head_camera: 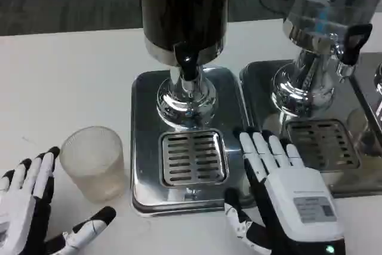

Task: Grasp the cup under the faucet to collect the drink, then remove the cup.

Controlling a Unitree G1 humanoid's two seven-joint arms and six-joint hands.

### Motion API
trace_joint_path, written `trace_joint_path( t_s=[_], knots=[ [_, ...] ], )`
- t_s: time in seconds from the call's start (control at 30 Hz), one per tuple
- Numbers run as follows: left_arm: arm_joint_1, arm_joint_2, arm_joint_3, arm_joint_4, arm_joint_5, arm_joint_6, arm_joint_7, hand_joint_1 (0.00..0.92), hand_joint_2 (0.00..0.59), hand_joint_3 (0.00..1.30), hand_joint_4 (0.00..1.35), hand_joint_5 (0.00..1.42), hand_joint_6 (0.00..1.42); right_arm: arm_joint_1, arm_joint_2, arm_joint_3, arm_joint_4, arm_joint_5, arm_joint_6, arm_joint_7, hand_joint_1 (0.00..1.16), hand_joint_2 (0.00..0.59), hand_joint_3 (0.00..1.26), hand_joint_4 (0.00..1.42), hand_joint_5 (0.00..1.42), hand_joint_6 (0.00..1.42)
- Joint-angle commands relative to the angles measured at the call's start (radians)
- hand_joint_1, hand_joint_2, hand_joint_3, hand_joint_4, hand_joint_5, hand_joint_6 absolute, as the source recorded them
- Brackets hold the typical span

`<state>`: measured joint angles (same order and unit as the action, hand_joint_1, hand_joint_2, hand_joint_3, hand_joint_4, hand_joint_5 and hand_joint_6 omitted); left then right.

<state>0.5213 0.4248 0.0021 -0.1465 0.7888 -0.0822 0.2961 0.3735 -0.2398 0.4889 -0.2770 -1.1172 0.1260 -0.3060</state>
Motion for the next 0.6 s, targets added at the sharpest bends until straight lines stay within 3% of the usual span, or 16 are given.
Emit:
trace_joint_path(
  t_s=[0.03, 0.33, 0.57, 0.6],
  knots=[
    [0.005, 0.000, 0.007, -0.003, -0.005, -0.003, 0.011, 0.000, 0.122, 0.00, 0.00, 0.00, 0.00, -0.002, 0.001, 0.000, 0.012, -0.004, 0.002, -0.005, 0.44, 0.504, 0.00, 0.00, 0.00, 0.00],
    [0.002, -0.003, 0.007, -0.001, -0.006, 0.000, 0.011, 0.000, 0.122, 0.00, 0.00, 0.00, 0.00, -0.004, 0.001, -0.002, 0.013, -0.002, 0.003, -0.001, 0.45, 0.504, 0.00, 0.00, 0.00, 0.00],
    [0.006, -0.005, 0.045, -0.041, 0.022, 0.008, 0.055, 0.000, 0.123, 0.00, 0.00, 0.00, 0.00, -0.017, 0.000, -0.009, 0.020, 0.004, 0.002, 0.004, 0.45, 0.503, 0.00, 0.00, 0.00, 0.00],
    [0.004, -0.003, 0.048, -0.042, 0.020, 0.009, 0.055, 0.000, 0.145, 0.00, 0.00, 0.00, 0.00, -0.019, 0.001, -0.010, 0.022, 0.006, 0.003, 0.003, 0.45, 0.503, 0.00, 0.00, 0.00, 0.00]
  ],
)
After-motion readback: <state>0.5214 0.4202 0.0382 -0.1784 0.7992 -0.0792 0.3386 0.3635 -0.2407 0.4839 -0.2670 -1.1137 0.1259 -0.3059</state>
